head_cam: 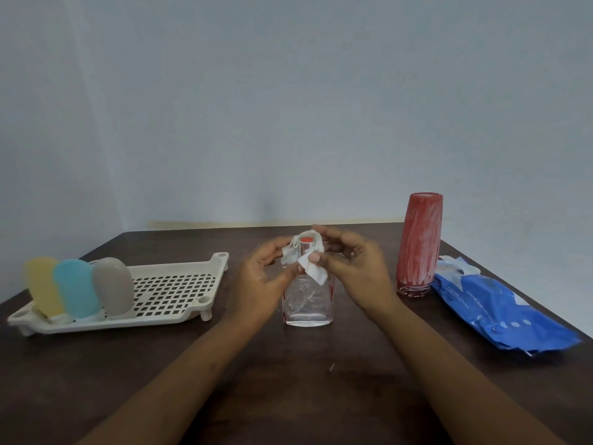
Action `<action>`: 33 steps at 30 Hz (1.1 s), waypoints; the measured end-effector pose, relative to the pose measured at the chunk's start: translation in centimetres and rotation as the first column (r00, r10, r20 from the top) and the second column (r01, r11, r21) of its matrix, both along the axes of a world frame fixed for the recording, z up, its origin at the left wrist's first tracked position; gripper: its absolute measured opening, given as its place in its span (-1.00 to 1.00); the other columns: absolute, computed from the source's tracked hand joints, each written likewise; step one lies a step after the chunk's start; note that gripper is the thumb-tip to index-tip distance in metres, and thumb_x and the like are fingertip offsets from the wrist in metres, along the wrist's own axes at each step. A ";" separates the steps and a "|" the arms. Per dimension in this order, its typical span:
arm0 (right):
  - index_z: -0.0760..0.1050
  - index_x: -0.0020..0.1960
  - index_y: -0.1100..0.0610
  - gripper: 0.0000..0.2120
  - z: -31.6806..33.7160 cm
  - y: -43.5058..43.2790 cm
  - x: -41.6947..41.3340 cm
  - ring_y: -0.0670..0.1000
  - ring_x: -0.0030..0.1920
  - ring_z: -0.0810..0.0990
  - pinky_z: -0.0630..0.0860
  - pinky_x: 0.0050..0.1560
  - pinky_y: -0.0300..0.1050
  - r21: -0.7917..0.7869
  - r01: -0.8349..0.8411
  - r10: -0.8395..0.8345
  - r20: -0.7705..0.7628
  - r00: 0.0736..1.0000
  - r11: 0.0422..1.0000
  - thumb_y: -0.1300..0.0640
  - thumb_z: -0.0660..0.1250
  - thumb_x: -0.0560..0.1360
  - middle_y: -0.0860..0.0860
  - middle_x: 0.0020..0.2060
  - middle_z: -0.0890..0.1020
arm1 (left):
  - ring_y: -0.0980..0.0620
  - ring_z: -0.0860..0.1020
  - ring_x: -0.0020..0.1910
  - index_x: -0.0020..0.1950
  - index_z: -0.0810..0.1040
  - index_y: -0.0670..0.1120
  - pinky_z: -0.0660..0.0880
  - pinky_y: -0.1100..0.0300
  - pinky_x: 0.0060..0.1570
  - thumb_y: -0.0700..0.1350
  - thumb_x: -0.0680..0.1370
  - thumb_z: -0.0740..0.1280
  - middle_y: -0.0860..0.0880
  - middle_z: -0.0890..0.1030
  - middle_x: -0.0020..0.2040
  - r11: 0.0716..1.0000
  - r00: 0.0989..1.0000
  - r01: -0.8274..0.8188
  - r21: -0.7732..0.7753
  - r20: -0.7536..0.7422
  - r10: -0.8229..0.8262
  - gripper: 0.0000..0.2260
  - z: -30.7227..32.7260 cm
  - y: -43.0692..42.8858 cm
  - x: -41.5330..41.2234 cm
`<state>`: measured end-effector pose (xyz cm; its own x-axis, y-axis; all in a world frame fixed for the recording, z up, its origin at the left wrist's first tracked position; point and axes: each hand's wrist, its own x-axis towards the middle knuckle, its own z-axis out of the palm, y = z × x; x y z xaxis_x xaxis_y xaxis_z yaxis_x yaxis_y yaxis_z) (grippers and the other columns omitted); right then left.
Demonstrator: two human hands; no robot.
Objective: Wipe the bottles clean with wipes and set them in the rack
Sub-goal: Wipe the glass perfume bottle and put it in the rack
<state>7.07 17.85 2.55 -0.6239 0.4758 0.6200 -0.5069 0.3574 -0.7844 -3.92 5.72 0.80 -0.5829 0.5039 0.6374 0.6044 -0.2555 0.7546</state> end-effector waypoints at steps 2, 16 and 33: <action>0.58 0.08 0.11 -0.67 0.1 -0.4 -0.3 0.00 -0.06 0.62 0.59 -0.04 -0.13 -0.074 0.028 -0.034 -0.077 0.996 0.997 0.40 0.42 0.38 0.16 -0.05 0.65 | 0.16 0.56 0.19 0.25 0.52 0.19 0.50 0.11 0.21 -0.15 0.44 0.48 0.13 0.62 0.19 0.999 0.999 0.028 -0.029 -0.016 -0.028 -0.56 -0.1 0.1 0.1; 0.58 -0.16 0.27 -0.91 -0.5 0.1 -0.6 0.03 -0.18 0.64 0.59 -0.16 -0.12 0.046 0.147 -0.146 -0.009 0.989 0.988 0.32 0.48 0.37 0.07 -0.21 0.67 | 0.10 0.55 0.23 0.28 0.51 0.12 0.48 -0.11 0.25 0.17 0.40 0.41 0.10 0.62 0.20 0.986 0.993 0.114 -0.121 0.042 -0.110 -0.54 -0.5 0.4 -0.3; 0.39 -0.13 0.01 -0.85 0.0 1.1 -0.2 -0.10 -0.29 0.47 0.38 -0.36 -0.35 -0.042 0.540 -0.540 0.014 0.841 0.840 0.23 0.24 0.56 -0.02 -0.24 0.53 | 0.27 0.50 0.21 0.39 0.36 0.23 0.47 0.21 0.18 -0.02 0.62 0.21 0.18 0.56 0.19 0.970 0.982 0.158 -0.185 -0.073 -0.174 -0.65 -0.1 -0.4 0.3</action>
<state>6.91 18.94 2.60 -0.2610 0.7632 0.5911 -0.2420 0.5411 -0.8054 -3.63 5.35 0.73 -0.4273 0.6982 0.5744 0.6309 -0.2247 0.7426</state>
